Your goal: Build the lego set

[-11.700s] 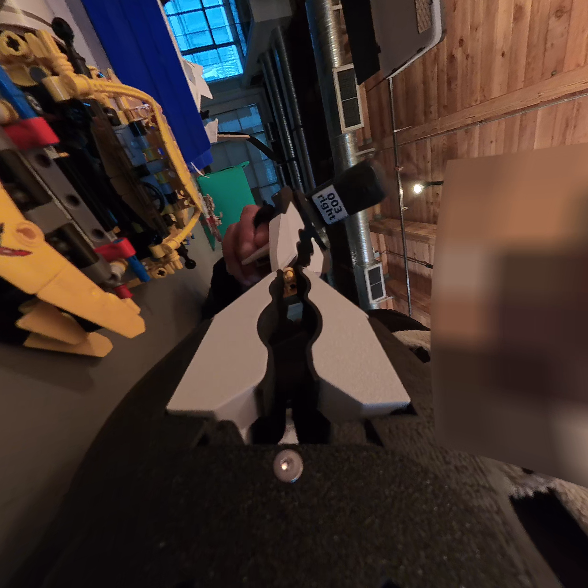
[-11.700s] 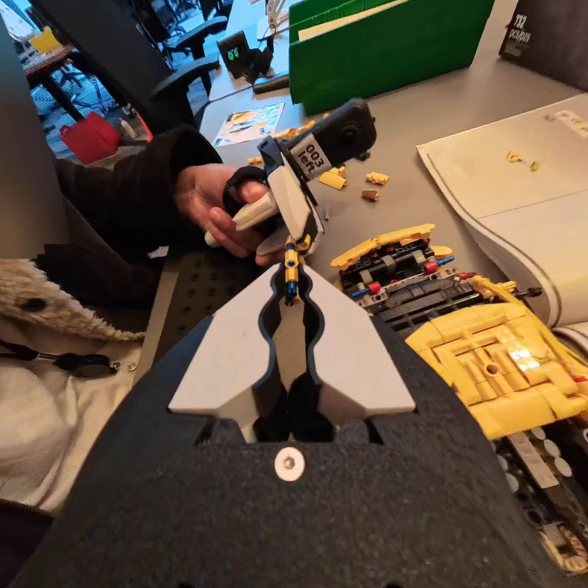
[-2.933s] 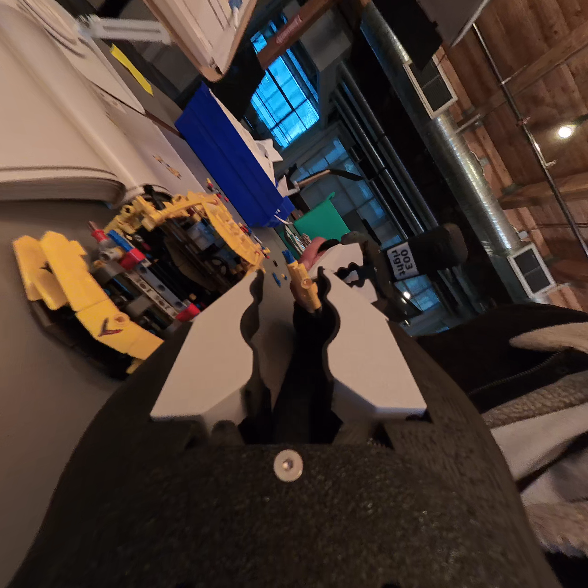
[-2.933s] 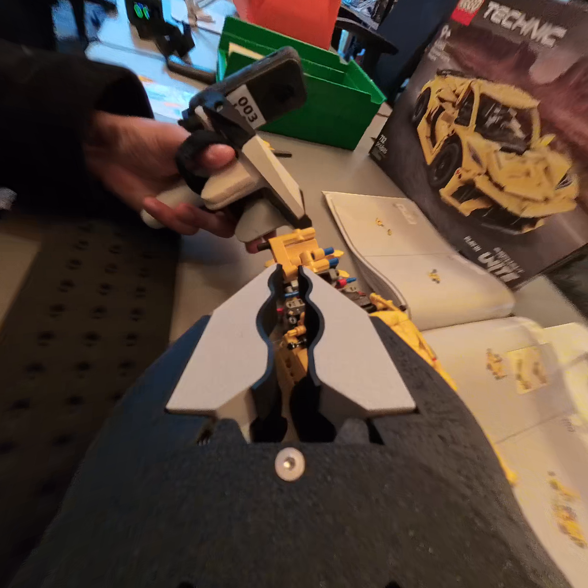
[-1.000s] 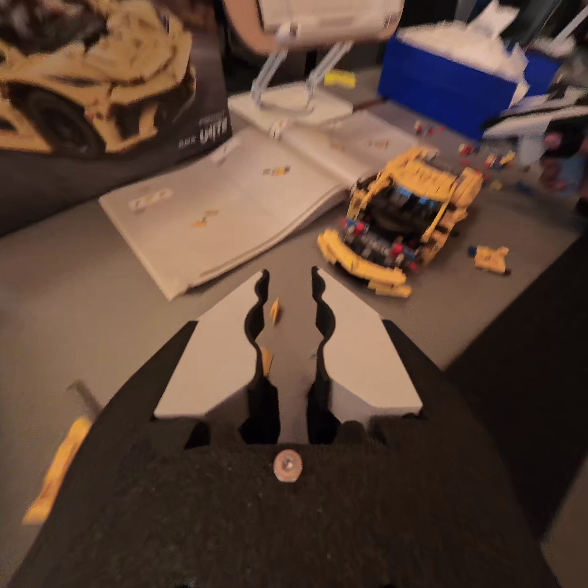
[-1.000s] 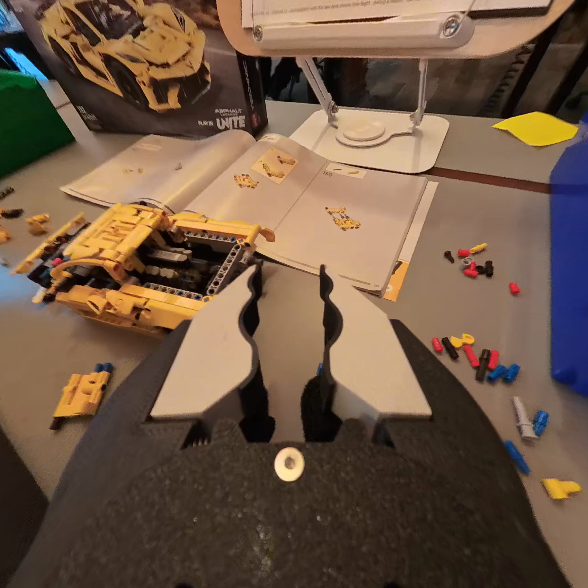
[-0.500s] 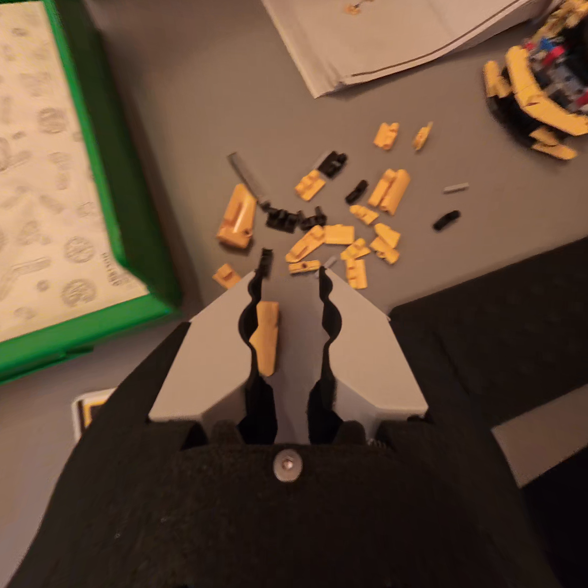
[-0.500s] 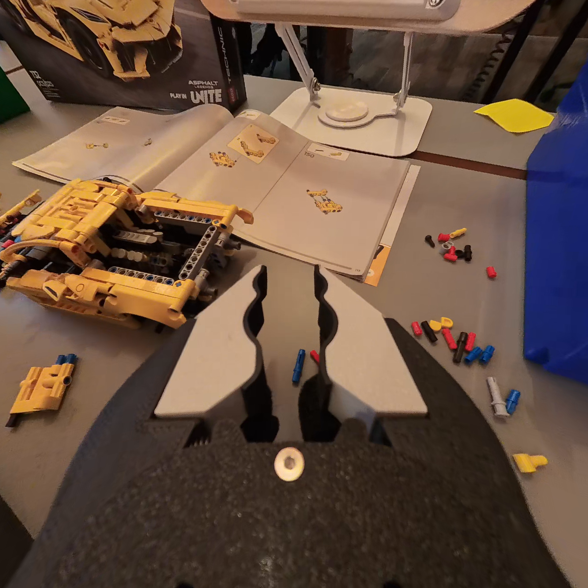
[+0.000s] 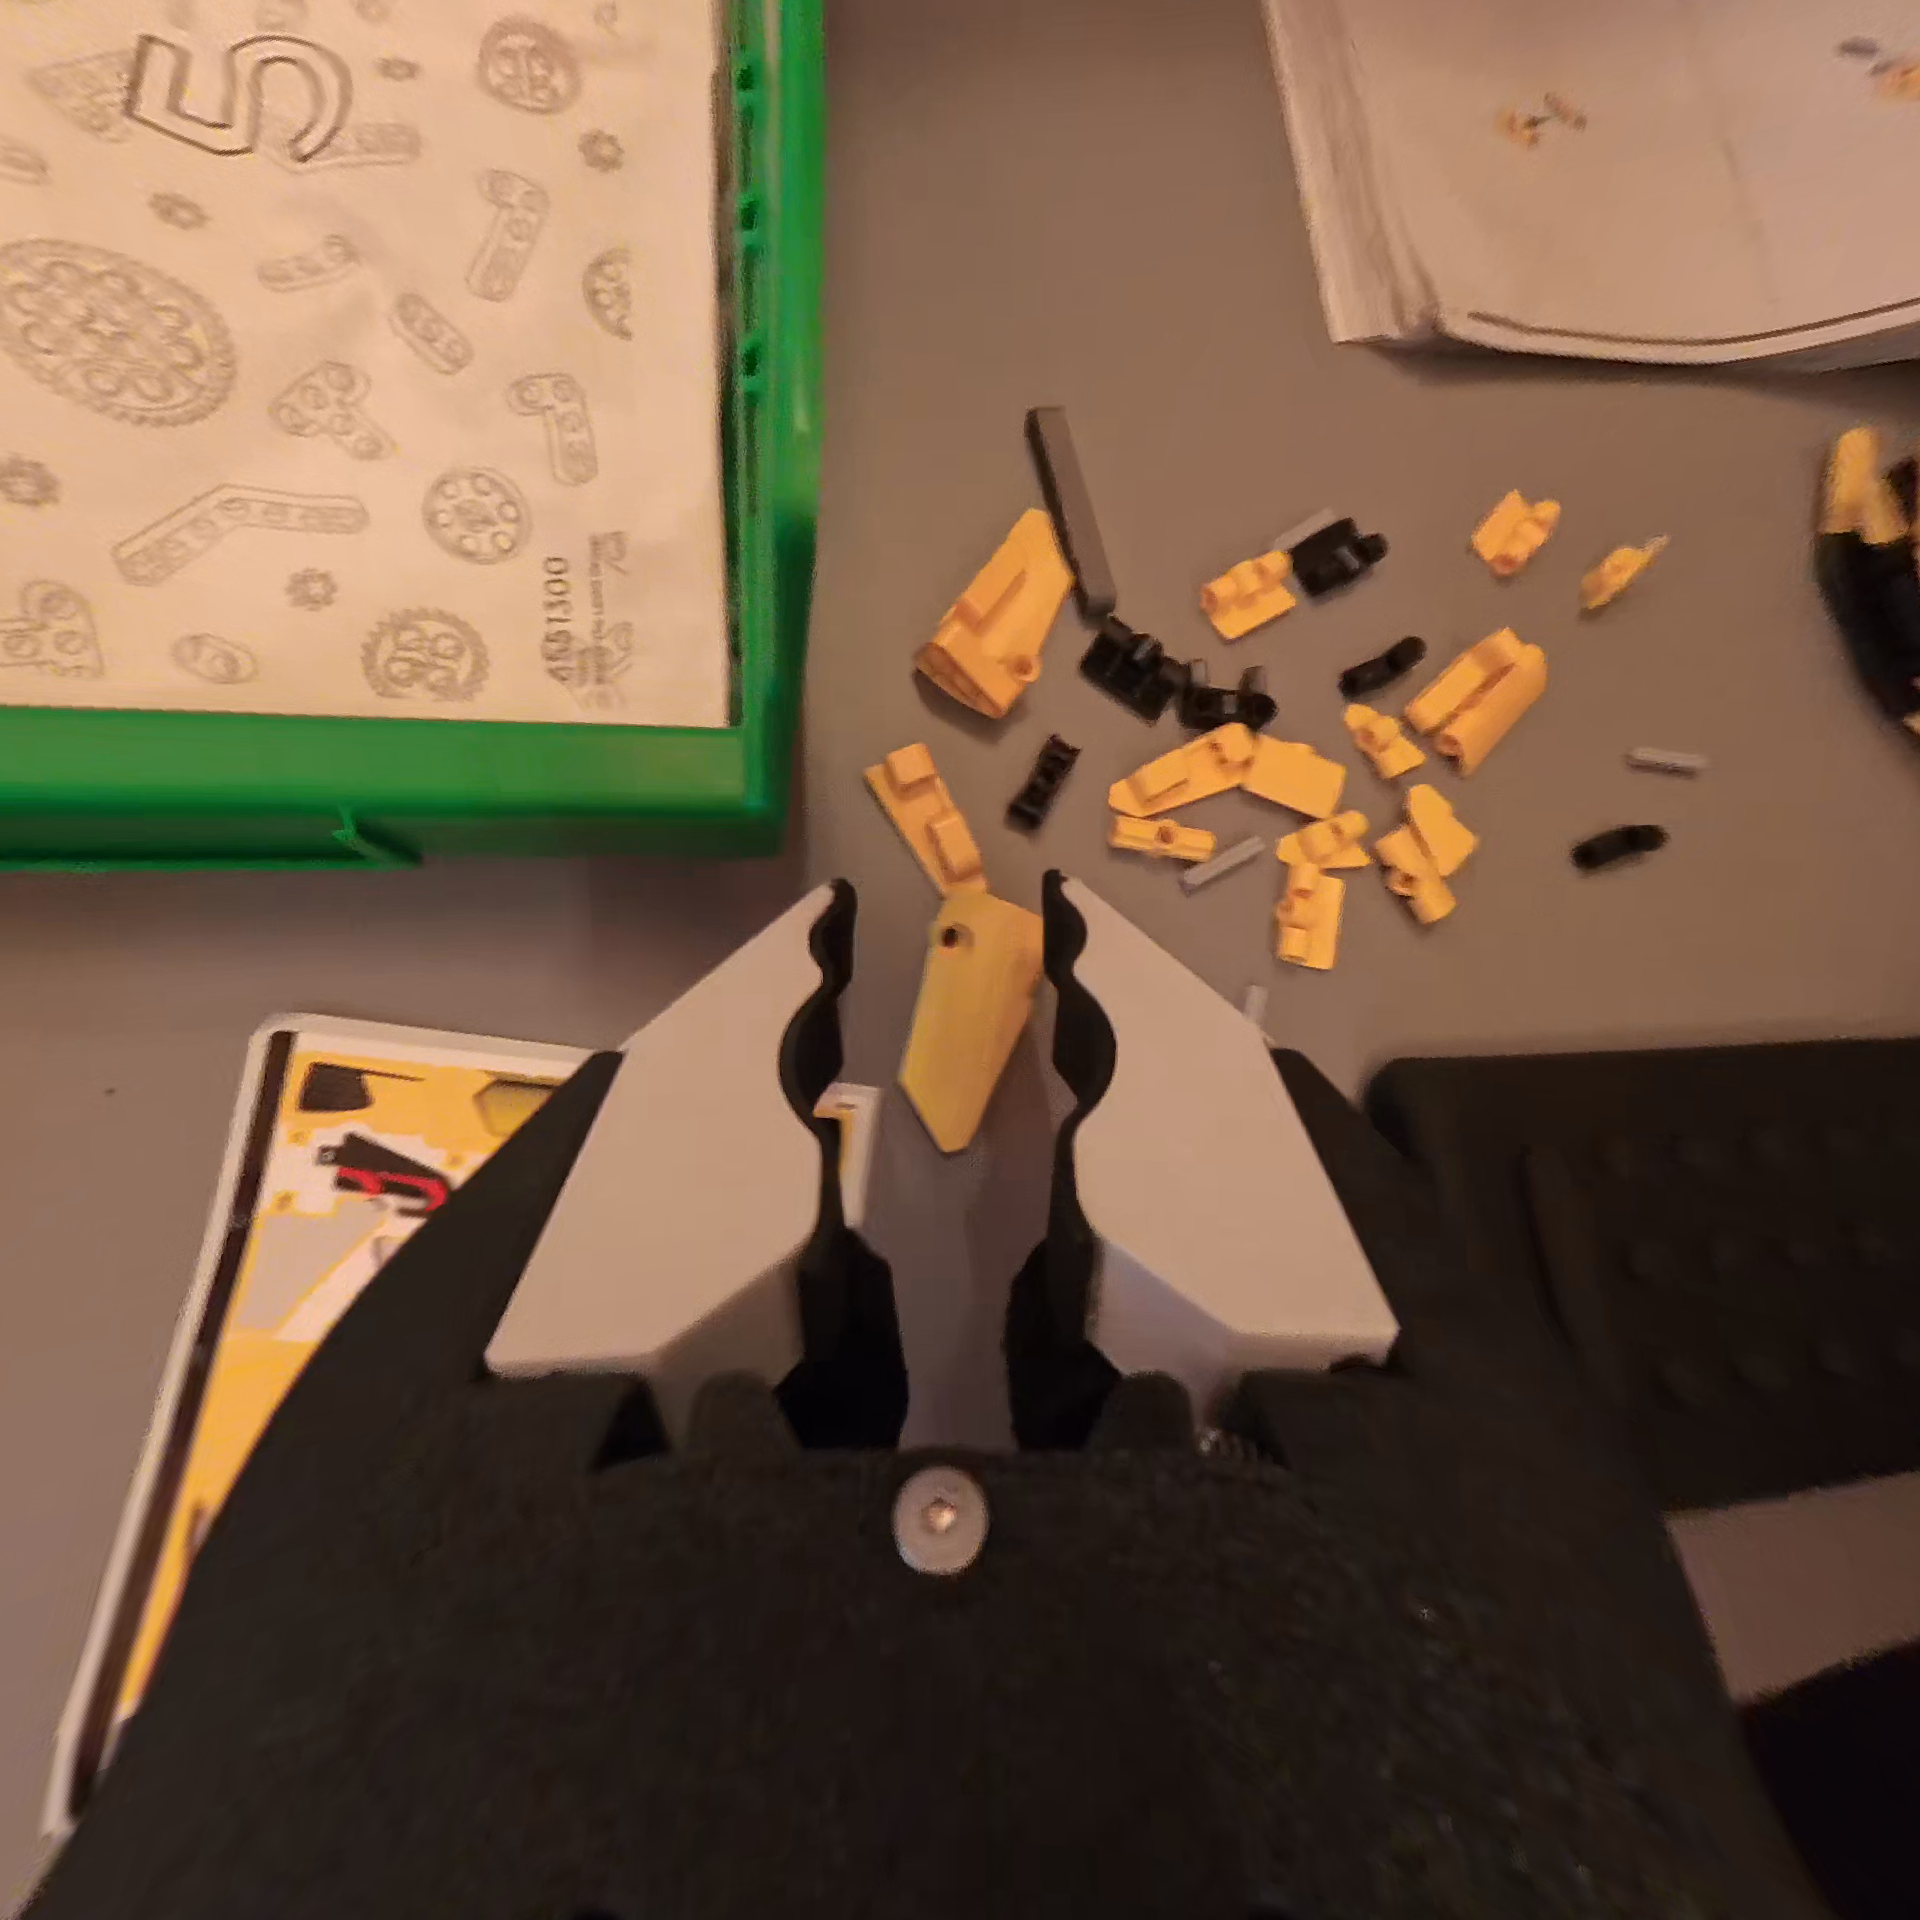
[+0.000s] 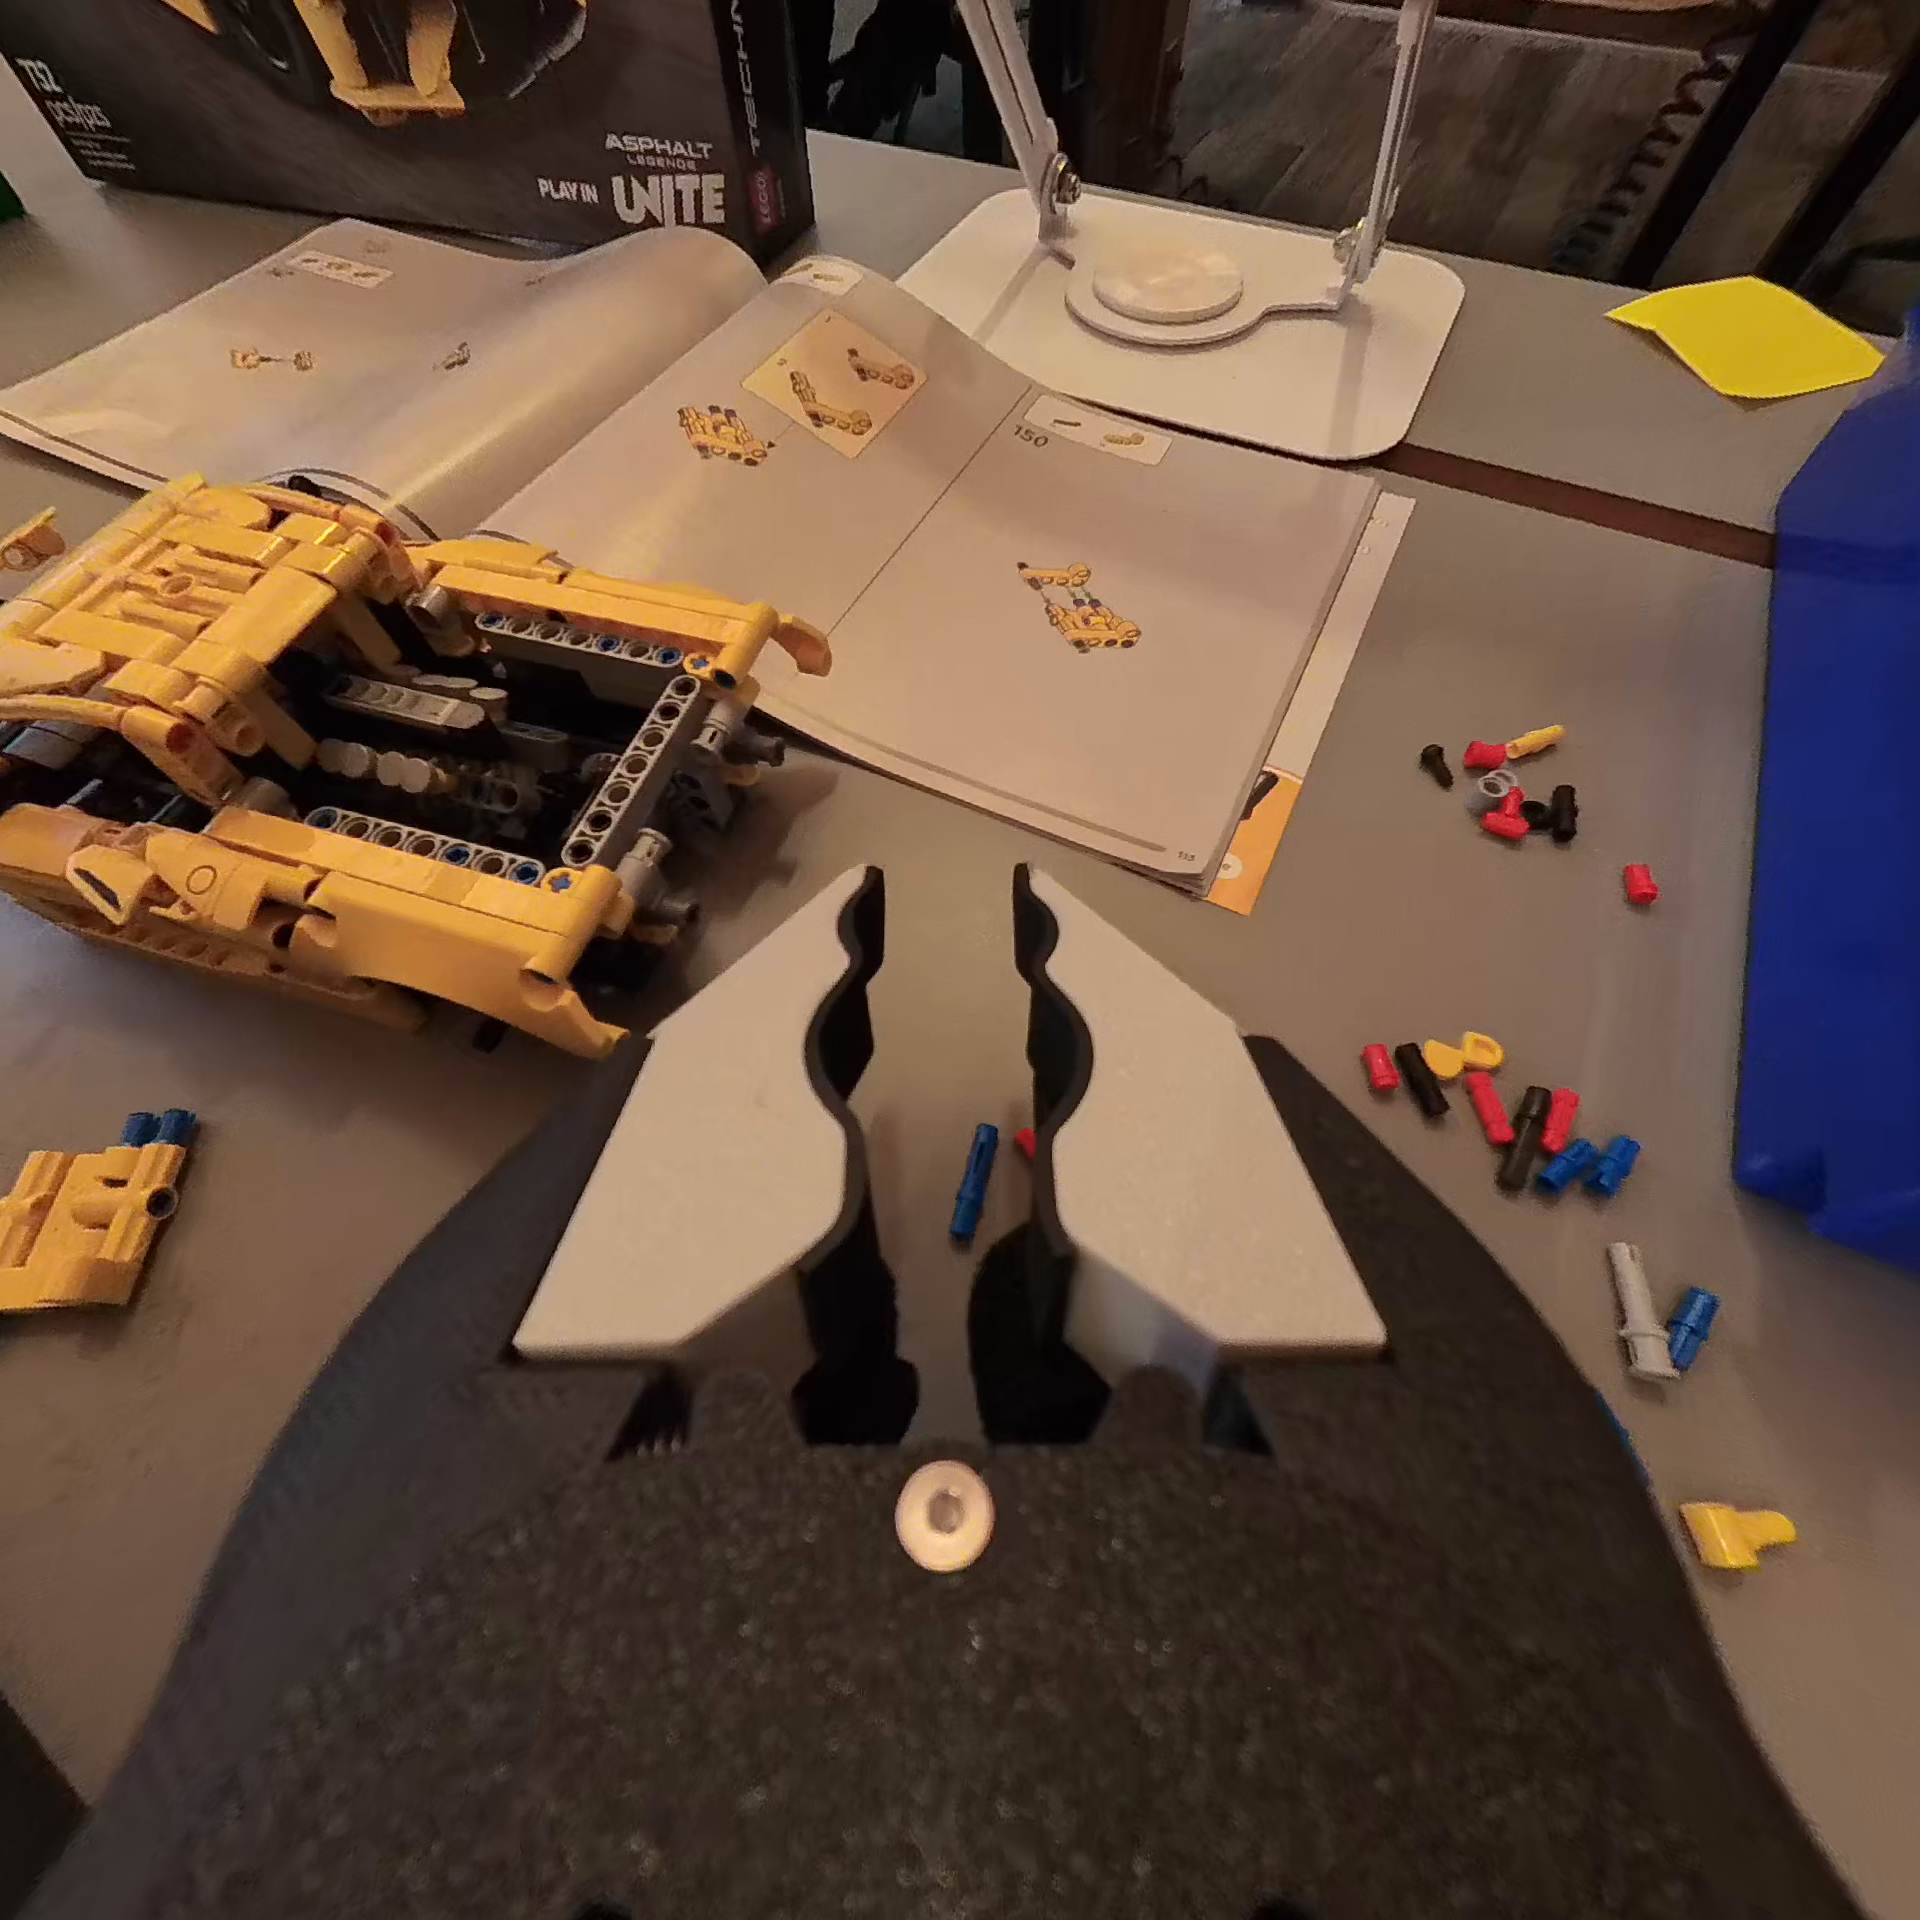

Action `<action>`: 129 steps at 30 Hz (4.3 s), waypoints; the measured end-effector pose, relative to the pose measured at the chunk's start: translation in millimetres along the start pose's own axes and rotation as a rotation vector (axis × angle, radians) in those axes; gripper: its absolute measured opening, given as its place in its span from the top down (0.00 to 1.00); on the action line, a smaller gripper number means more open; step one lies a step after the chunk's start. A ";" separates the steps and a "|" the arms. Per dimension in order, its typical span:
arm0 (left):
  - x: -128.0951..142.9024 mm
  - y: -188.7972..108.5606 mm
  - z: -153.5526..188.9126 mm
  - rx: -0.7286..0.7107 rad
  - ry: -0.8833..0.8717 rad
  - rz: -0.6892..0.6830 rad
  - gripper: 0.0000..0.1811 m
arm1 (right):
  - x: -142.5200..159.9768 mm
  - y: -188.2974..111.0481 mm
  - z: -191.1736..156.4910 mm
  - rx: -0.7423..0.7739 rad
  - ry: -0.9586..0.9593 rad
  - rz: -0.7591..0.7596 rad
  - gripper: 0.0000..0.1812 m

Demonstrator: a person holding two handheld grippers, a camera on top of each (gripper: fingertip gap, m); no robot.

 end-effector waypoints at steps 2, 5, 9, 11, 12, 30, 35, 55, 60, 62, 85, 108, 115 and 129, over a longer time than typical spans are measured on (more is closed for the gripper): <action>1.0 -3.9 16.4 0.088 0.042 0.007 0.80 | 0.0 0.1 0.1 0.001 -0.002 -0.001 0.87; 7.8 -2.9 46.8 0.166 0.236 -0.008 0.80 | -0.2 0.2 -0.3 -0.002 -0.004 -0.001 0.87; 13.8 11.7 72.6 0.170 0.352 -0.054 0.80 | 0.8 0.5 -1.6 -0.001 -0.019 -0.008 0.87; 15.2 17.7 84.3 0.210 0.358 -0.073 0.80 | 1.3 0.3 -2.1 0.003 -0.030 -0.011 0.87; 14.6 19.8 88.6 0.221 0.358 -0.072 0.80 | 1.7 0.2 -2.1 0.006 -0.035 -0.013 0.87; -14.4 -33.1 51.6 0.119 0.204 0.036 0.80 | 2.0 -0.1 -4.0 -0.001 -0.056 -0.015 0.87; -30.6 -3.0 93.9 0.303 0.232 0.092 0.80 | 2.5 1.4 -5.4 0.000 -0.065 -0.023 0.87; -42.7 88.8 131.7 0.347 0.618 -0.122 0.96 | 5.6 1.2 -6.6 -0.008 -0.096 -0.033 0.88; -80.6 48.4 170.0 0.413 0.603 0.068 0.96 | 5.7 1.6 -6.8 -0.011 -0.095 -0.033 0.88; -91.3 31.8 218.1 0.525 0.619 0.176 0.96 | 5.6 2.2 -7.4 -0.010 -0.101 -0.035 0.88; 11.0 107.8 420.3 0.748 0.839 -0.074 0.96 | -12.6 -47.9 60.8 0.183 0.115 0.055 0.88; -116.7 80.4 303.9 0.748 0.303 0.433 0.84 | 37.0 -14.8 108.9 0.236 0.035 -0.253 0.94; -108.0 85.5 313.0 0.704 0.409 0.412 0.84 | 42.1 -12.3 112.0 0.248 0.047 -0.274 0.95; -107.1 88.1 310.0 0.704 0.386 0.406 0.85 | 16.9 -54.1 -21.8 -0.217 -0.157 -0.315 0.98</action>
Point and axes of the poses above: each gripper's, where its closed fingertips meet, y out along the fingers, x out of its underside, z = x × y across the jaws, the point moved 4 cm from there along -y, back along the fingers, and after that the axes turned 3 degrees about y, right-handed, at the moved point
